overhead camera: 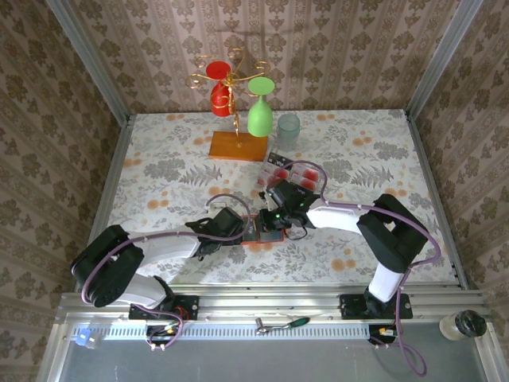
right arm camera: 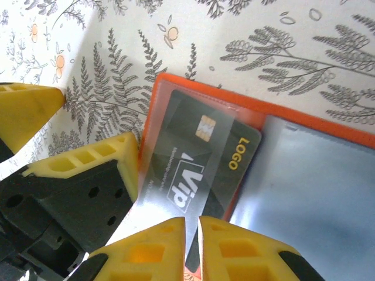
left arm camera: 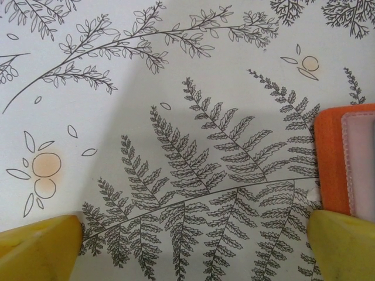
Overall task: Put the credit cards into the card holder
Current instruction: Insert the credit card into the card slot.
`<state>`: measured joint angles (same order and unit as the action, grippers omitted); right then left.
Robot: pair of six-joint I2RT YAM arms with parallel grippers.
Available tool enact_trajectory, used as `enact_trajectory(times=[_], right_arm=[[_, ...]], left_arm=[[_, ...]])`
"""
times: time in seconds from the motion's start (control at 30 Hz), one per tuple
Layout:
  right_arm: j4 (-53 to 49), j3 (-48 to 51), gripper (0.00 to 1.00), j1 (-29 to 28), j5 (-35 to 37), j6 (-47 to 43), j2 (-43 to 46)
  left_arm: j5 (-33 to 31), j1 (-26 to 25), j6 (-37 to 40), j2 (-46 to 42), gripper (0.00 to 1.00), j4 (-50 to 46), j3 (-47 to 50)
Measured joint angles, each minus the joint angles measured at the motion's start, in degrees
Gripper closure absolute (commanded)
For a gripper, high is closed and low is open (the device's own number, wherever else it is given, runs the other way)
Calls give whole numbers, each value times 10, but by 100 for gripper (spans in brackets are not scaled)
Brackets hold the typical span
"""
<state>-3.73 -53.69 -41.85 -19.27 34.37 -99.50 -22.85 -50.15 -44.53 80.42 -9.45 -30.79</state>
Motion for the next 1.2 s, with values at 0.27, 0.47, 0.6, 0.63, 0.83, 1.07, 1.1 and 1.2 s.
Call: enact_trajectory(times=[0.27,0.47,0.6,0.63,0.83,1.07,1.1,1.2], right_arm=[[-4,-34,87,2,0,-6,-48],[-4,-50,87,2,-8,-8,-75],[-3,-54,88,2,-9,-8,-76],[-2,-55,88,2,-9,-7,-77],[8,-55,87,2,-13,4,-82],[9,-55,86,2,-15,12,-82],[9,-55,85,2,-15,14,-82],[9,-56,84,2,-16,14,-81]], left_arm=[[-1,0,2,1,0,2,0],[-1,0,6,1,0,2,0],[3,7,8,-1,0,2,0],[5,13,8,-3,0,2,0],[12,58,-1,-21,0,0,0],[25,47,-7,-23,0,6,0],[25,43,-8,-23,0,8,0],[27,37,-9,-23,0,9,0]])
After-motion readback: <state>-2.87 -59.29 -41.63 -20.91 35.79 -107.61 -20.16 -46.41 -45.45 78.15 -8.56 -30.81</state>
